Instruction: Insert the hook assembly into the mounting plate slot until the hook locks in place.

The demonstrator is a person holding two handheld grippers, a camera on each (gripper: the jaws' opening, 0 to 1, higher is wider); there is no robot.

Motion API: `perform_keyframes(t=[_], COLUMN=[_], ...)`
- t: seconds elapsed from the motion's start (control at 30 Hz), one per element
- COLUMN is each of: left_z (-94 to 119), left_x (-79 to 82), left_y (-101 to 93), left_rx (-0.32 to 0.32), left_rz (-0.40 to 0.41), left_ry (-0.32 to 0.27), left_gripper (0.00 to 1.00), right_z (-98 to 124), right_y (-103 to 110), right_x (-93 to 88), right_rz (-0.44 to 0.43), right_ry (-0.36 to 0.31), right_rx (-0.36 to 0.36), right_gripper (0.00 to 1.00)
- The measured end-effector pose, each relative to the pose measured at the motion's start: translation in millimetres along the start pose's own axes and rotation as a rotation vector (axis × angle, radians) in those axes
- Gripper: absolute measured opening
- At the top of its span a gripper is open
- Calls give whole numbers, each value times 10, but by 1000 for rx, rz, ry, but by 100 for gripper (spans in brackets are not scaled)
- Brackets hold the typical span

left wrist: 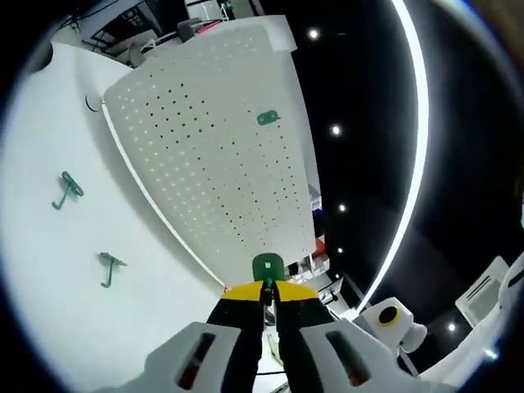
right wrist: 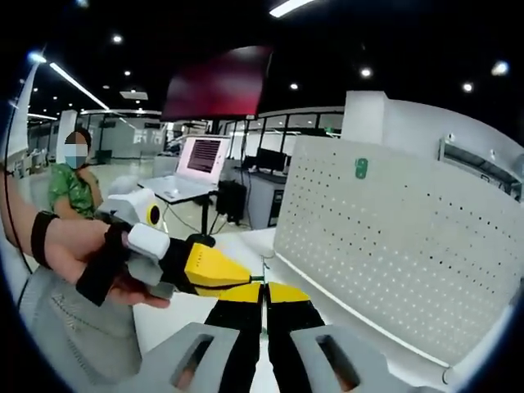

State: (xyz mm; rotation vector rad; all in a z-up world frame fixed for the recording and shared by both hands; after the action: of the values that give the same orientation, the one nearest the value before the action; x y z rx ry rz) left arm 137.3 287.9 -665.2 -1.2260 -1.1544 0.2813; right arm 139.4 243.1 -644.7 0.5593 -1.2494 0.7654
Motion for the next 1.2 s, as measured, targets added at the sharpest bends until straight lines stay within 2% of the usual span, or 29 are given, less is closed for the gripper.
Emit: perform_keyframes(t=[0.4, 0.5, 0.6, 0.73, 0.93, 1.07, 1.2], left_z=[0, -2, -24, -116, -175, -192, -217], left_x=[14, 10, 32, 8, 2, 14, 20], left_y=[-30, -28, -52, -112, -190, -193, -220], left_rx=[1, 18, 23, 17, 9, 21, 18], left_rz=[-61, -101, -150, -270, -316, -364, -420], left_ry=[1, 18, 26, 87, 97, 106, 119], left_gripper=[4, 3, 3, 3, 3, 3, 3], right_z=[10, 3, 4, 2, 37, 61, 95], right_y=[-4, -7, -15, -54, -120, -152, -198], right_x=[-20, -51, -36, -1, 9, -40, -109], right_rz=[-5, -40, -12, 7, -4, 1, -36], right_ry=[1, 28, 18, 15, 16, 30, 53], right_rx=[-2, 15, 12, -5, -10, -22, -37], right_gripper=[0, 0, 2, 6, 7, 7, 9])
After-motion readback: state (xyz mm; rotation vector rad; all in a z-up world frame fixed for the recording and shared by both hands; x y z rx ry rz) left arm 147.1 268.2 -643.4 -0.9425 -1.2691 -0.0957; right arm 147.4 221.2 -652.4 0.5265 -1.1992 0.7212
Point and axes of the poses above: the point that each gripper's makers call its tool centre point, and the gripper's own axes: z roughly backward along the fingers, y roughly to its left, x roughly out of its top, the point moved 2 cm from there along z, roughly backward along the fingers, and after that the axes turned 10 degrees about -z, right-handed, at the moved point
